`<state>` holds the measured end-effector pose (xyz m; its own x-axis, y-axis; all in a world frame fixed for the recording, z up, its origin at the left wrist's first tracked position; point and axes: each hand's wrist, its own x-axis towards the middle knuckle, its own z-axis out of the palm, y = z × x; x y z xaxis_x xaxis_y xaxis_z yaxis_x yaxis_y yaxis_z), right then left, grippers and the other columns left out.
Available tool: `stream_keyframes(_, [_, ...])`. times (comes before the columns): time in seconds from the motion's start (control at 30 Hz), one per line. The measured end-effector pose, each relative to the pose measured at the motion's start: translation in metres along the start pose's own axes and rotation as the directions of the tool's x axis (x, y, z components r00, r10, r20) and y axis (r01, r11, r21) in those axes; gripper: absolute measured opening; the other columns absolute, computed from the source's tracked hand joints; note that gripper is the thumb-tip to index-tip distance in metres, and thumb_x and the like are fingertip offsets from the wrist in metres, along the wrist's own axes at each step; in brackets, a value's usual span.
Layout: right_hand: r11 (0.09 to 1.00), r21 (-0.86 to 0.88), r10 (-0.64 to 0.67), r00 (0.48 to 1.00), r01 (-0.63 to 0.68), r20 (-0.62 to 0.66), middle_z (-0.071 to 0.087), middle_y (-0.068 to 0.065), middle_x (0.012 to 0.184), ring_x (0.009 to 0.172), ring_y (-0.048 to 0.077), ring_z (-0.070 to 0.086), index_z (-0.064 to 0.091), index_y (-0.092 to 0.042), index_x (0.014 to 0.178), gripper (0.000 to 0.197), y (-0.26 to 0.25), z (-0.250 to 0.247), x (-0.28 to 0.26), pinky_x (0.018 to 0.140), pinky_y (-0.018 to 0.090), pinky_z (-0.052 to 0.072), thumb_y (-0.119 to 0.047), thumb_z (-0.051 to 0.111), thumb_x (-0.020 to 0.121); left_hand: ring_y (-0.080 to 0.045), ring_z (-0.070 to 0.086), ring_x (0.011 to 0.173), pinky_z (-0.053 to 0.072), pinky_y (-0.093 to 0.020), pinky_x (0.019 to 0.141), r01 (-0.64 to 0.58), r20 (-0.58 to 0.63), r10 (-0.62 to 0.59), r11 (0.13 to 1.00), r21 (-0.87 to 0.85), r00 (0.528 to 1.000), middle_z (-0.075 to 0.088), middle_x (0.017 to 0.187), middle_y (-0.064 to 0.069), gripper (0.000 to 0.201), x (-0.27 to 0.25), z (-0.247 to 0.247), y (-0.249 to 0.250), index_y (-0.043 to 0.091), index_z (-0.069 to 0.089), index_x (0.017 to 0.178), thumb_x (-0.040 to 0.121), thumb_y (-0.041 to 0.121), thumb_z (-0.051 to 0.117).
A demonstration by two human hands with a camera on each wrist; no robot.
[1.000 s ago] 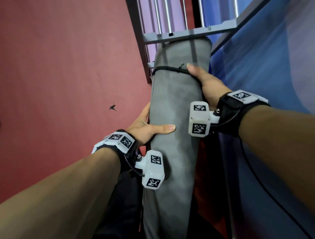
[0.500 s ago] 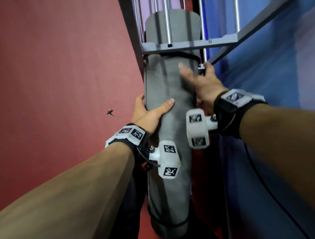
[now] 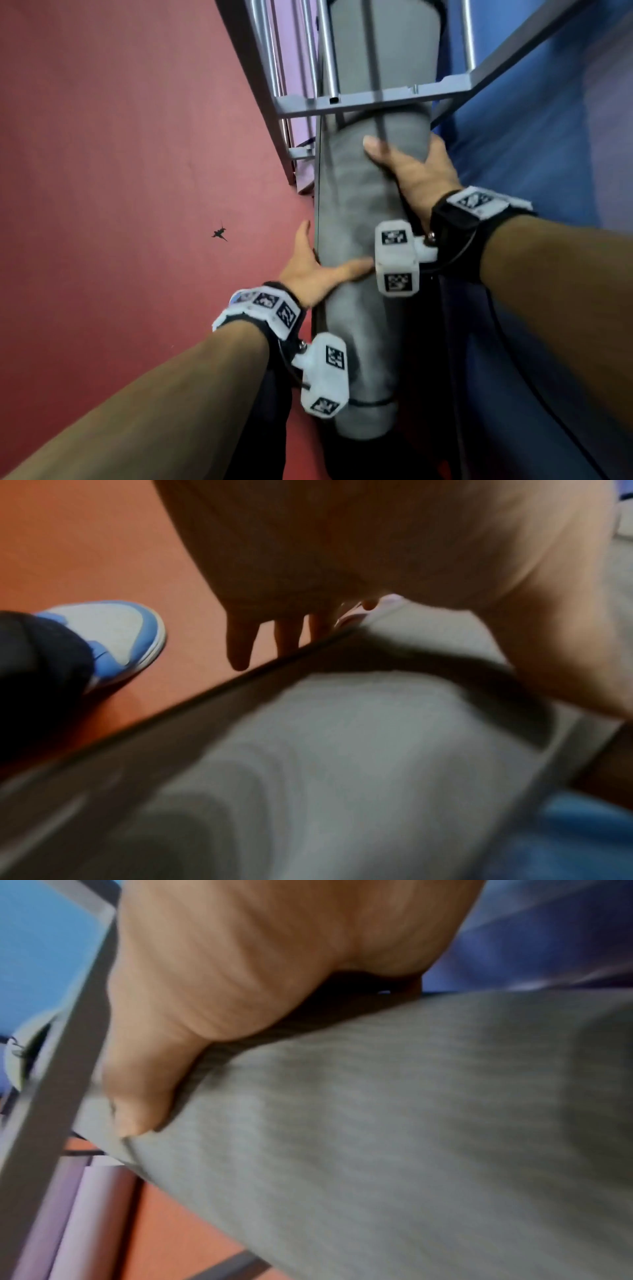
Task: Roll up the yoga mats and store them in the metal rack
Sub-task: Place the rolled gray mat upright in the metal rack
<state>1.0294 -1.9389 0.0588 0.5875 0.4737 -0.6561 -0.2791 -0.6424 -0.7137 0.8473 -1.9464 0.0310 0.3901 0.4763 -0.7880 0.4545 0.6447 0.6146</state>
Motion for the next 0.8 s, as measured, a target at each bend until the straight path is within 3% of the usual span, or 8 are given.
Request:
stream_keyframes(0.1, [0.995, -0.096, -0.03, 0.999, 0.028, -0.021, 0.057, -0.01, 0.129, 0.112, 0.006, 0.059, 0.037, -0.033, 0.144, 0.118, -0.007, -0.006, 0.003, 0.099, 0.027, 0.046, -0.074, 0.077, 0.041, 0.019, 0.06, 0.087, 0.051, -0.01, 0.078, -0.051, -0.051, 0.049, 0.998, -0.033, 0.997, 0.06, 0.111, 0.021, 0.113, -0.002, 0.008, 0.0, 0.027, 0.035, 0.131, 0.037, 0.04, 0.096])
stream_keyframes(0.2, [0.994, -0.106, 0.04, 0.997, -0.033, 0.067, 0.066, -0.008, 0.119, 0.097, 0.003, 0.065, 0.037, -0.032, 0.137, 0.098, 0.022, -0.026, -0.025, 0.09, 0.024, 0.05, -0.064, 0.081, 0.056, 0.001, 0.07, 0.092, 0.057, -0.025, 0.084, -0.059, -0.106, 0.038, 0.979, -0.197, 0.994, 0.07, 0.109, 0.008, 0.085, 0.001, 0.009, 0.015, 0.025, 0.046, 0.121, 0.052, 0.028, 0.096])
stream_keyframes(0.33, [0.987, -0.072, 0.155, 0.974, -0.145, 0.167, 0.071, -0.008, 0.114, 0.101, 0.011, 0.069, 0.051, -0.033, 0.128, 0.1, 0.054, -0.039, -0.056, 0.097, 0.04, 0.052, -0.076, 0.08, 0.042, -0.018, 0.072, 0.099, 0.056, -0.043, 0.092, -0.055, -0.112, 0.021, 0.951, -0.304, 0.994, 0.073, 0.111, 0.001, 0.084, 0.003, 0.01, 0.031, 0.031, 0.055, 0.116, 0.041, 0.042, 0.093])
stream_keyframes(0.43, [0.99, -0.041, 0.136, 0.978, -0.131, 0.161, 0.075, -0.004, 0.104, 0.096, 0.015, 0.072, 0.062, -0.026, 0.116, 0.085, 0.042, -0.033, -0.048, 0.094, 0.042, 0.054, -0.064, 0.085, 0.043, -0.022, 0.071, 0.102, 0.055, -0.047, 0.093, -0.068, -0.05, 0.056, 0.956, -0.284, 0.997, 0.073, 0.112, -0.003, 0.061, 0.01, 0.003, 0.048, 0.032, 0.056, 0.109, 0.059, 0.034, 0.091])
stream_keyframes(0.53, [0.996, -0.004, 0.086, 0.994, -0.086, 0.071, 0.076, -0.004, 0.097, 0.087, 0.013, 0.073, 0.066, -0.022, 0.109, 0.068, 0.017, -0.021, -0.037, 0.086, 0.038, 0.058, -0.056, 0.084, 0.053, -0.016, 0.07, 0.101, 0.056, -0.04, 0.087, -0.039, 0.024, 0.045, 0.977, -0.208, 0.999, 0.071, 0.116, 0.002, 0.057, 0.013, -0.009, 0.056, 0.033, 0.049, 0.117, 0.072, 0.034, 0.084])
stream_keyframes(0.67, [1.0, 0.014, 0.026, 1.0, -0.026, 0.011, 0.074, -0.005, 0.1, 0.086, 0.012, 0.073, 0.063, -0.026, 0.107, 0.064, -0.01, -0.005, -0.02, 0.082, 0.038, 0.06, -0.056, 0.083, 0.053, -0.001, 0.066, 0.083, 0.051, -0.018, 0.054, 0.069, 0.123, -0.06, 0.995, -0.077, 0.991, 0.069, 0.112, 0.007, 0.053, -0.002, -0.008, 0.043, 0.026, 0.044, 0.124, 0.081, 0.026, 0.076])
stream_keyframes(0.73, [1.0, 0.008, 0.006, 1.0, -0.005, -0.017, 0.069, -0.01, 0.105, 0.088, 0.003, 0.07, 0.058, -0.032, 0.114, 0.07, -0.016, -0.003, -0.014, 0.085, 0.029, 0.058, -0.06, 0.082, 0.055, -0.002, 0.071, 0.077, 0.056, -0.019, 0.057, 0.046, 0.139, -0.03, 0.992, -0.12, 0.99, 0.075, 0.094, 0.008, 0.037, -0.003, -0.006, 0.04, 0.019, 0.059, 0.112, 0.08, 0.017, 0.079])
stream_keyframes(0.8, [0.999, 0.008, 0.038, 0.999, -0.038, 0.012, 0.064, -0.013, 0.111, 0.086, -0.008, 0.066, 0.048, -0.03, 0.128, 0.076, -0.01, -0.01, -0.018, 0.085, 0.019, 0.054, -0.059, 0.08, 0.066, -0.009, 0.073, 0.086, 0.059, -0.03, 0.074, 0.011, 0.039, -0.005, 0.987, -0.161, 0.999, 0.077, 0.096, 0.006, 0.055, 0.002, -0.005, 0.048, 0.019, 0.062, 0.11, 0.064, 0.031, 0.09])
